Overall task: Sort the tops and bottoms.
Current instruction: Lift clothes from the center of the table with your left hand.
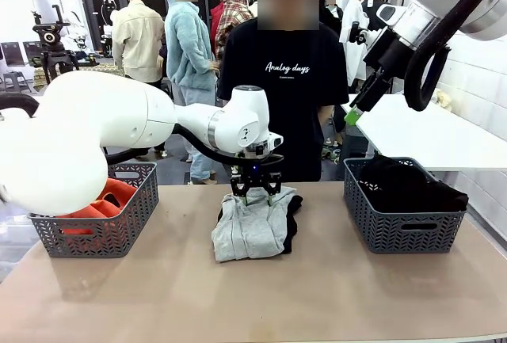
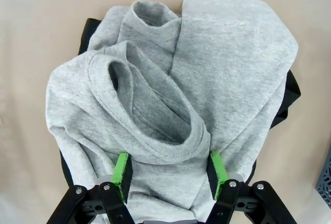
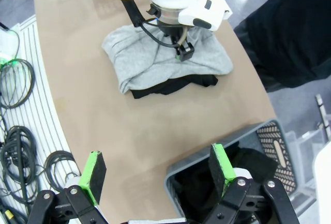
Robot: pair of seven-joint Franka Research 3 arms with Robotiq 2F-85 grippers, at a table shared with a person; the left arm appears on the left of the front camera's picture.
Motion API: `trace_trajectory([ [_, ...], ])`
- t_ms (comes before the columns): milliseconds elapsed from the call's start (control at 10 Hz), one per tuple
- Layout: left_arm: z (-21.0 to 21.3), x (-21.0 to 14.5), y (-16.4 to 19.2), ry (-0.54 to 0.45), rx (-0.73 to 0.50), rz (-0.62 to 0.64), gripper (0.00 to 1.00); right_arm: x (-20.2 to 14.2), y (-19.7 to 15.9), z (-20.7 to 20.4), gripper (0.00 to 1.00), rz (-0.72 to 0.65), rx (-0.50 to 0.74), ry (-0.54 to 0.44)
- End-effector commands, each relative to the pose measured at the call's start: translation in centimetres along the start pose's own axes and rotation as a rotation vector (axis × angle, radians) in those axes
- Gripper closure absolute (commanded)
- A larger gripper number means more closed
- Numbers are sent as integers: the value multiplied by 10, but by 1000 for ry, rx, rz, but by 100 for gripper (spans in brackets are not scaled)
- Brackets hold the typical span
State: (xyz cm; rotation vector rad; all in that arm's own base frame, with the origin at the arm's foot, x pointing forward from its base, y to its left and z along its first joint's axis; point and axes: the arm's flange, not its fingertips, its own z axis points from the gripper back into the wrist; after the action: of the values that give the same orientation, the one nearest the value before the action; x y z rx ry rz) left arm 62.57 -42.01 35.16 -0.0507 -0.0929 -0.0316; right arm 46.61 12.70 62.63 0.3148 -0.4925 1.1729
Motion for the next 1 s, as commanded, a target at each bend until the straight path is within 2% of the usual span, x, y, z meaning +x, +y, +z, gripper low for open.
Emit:
trace_trajectory([
  [0,4,9,-5,37,-15,-28,30,0,0,0,0,0,1,6],
  [300,5,10,-3,24,-3,-43,86,0,0,0,0,0,1,6],
  [400,5,9,-3,27,-2,-39,100,0,0,0,0,0,1,6],
  [900,12,4,9,11,-7,6,100,0,0,0,0,0,1,6],
])
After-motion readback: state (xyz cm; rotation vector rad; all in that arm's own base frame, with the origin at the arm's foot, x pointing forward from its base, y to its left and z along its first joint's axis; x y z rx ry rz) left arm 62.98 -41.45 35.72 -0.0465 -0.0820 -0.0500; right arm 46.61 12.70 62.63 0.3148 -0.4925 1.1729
